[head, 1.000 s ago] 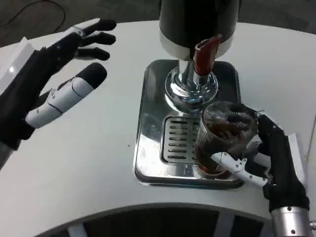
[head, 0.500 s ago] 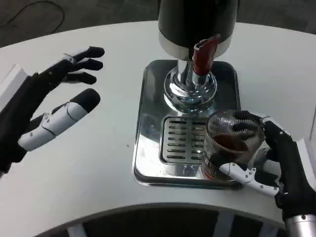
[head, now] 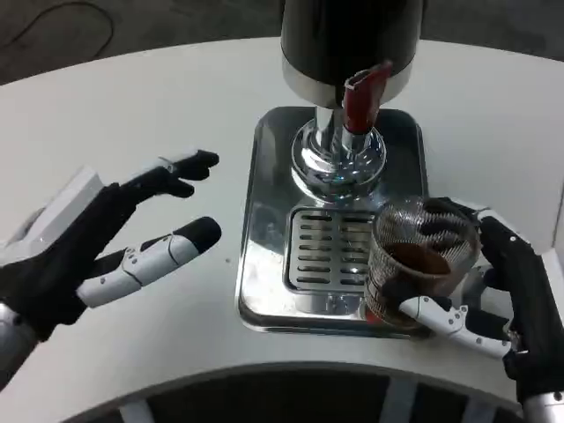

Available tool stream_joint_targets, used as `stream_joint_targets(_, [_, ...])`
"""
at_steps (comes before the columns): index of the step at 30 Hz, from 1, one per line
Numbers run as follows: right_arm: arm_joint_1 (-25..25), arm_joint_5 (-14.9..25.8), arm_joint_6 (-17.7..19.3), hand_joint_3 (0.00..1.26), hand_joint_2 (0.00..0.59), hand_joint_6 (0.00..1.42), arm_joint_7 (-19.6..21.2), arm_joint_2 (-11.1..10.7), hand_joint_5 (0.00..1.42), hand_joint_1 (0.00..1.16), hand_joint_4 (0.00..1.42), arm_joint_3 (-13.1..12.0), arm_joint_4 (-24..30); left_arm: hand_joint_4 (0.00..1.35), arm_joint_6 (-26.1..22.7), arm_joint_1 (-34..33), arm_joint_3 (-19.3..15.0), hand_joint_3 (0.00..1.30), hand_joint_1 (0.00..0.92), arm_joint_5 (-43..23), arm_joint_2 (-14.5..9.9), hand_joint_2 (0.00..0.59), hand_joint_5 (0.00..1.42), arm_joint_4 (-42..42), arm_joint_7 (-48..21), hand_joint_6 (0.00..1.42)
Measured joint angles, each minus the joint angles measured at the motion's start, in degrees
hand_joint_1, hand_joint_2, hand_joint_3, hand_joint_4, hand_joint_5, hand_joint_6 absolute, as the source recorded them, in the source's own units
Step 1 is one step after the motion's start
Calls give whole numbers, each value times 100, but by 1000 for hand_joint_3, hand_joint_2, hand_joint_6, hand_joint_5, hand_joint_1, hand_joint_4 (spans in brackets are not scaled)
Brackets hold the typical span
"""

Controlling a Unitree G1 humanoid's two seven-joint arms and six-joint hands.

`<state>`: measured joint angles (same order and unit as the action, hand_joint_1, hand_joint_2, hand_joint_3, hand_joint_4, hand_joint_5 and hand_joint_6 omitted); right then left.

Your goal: Grasp the cup under the faucet to collect the drink, then remove the cup.

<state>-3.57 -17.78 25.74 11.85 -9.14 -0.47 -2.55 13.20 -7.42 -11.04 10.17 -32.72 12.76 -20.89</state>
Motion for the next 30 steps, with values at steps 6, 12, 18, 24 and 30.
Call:
stream_joint_targets(6, [23, 30, -5, 876, 170, 1289, -86, -5, 1245, 854, 1028, -73, 157, 176, -47, 2, 269, 194, 0, 196, 0, 150, 206, -98, 4, 152])
stream_joint_targets(12, [44, 44, -26, 879, 170, 1292, -221, -38, 1257, 855, 1040, -112, 256, 139, -147, -9, 539, 183, 0, 422, -11, 150, 165, -258, -4, 126])
stream_joint_targets(18, [82, 46, -67, 884, 169, 1291, -316, -42, 1258, 856, 1040, -115, 285, 103, -201, -52, 739, 163, 0, 646, -69, 150, 130, -289, -5, 110])
stream_joint_targets(24, [171, 153, -82, 885, 169, 1292, -452, -44, 1259, 856, 1048, -118, 334, 90, -219, -146, 772, 153, 0, 809, -81, 148, 118, -288, -5, 97])
stream_joint_targets(30, [189, 204, -89, 889, 169, 1305, -623, -60, 1259, 856, 1053, -112, 493, 57, -331, -140, 813, 141, 0, 913, -109, 148, 81, -211, -44, 78])
